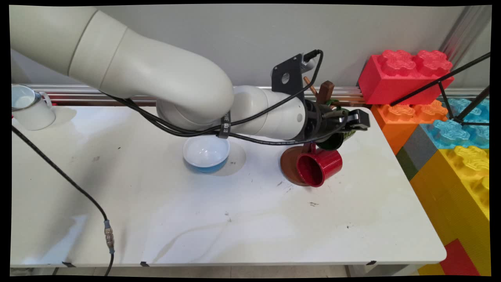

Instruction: Pick up the green mug from the rack, then place the picked object on the table

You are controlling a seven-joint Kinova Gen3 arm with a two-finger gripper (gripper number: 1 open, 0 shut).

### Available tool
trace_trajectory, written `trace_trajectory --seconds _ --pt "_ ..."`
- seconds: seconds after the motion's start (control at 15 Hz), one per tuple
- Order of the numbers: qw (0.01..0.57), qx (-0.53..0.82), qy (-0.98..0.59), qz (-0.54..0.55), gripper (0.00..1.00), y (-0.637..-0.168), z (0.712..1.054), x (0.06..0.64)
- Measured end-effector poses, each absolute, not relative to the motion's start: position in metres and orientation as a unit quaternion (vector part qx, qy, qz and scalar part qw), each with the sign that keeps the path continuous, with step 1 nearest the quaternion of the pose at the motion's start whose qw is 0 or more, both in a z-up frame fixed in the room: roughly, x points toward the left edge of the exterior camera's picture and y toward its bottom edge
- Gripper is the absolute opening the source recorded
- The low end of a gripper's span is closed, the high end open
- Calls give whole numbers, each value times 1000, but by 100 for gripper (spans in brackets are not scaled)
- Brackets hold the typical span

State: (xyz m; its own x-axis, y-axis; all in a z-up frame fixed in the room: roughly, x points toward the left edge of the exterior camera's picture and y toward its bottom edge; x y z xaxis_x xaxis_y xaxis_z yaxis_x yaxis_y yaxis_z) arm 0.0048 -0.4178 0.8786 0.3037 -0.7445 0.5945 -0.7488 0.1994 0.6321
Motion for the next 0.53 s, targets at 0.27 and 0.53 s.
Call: trace_trajectory --seconds 0.27,0.53 --pt "502 633 -589 7 0 -420 877 6" --pt "501 634 -589 11 0 -421 875 7"
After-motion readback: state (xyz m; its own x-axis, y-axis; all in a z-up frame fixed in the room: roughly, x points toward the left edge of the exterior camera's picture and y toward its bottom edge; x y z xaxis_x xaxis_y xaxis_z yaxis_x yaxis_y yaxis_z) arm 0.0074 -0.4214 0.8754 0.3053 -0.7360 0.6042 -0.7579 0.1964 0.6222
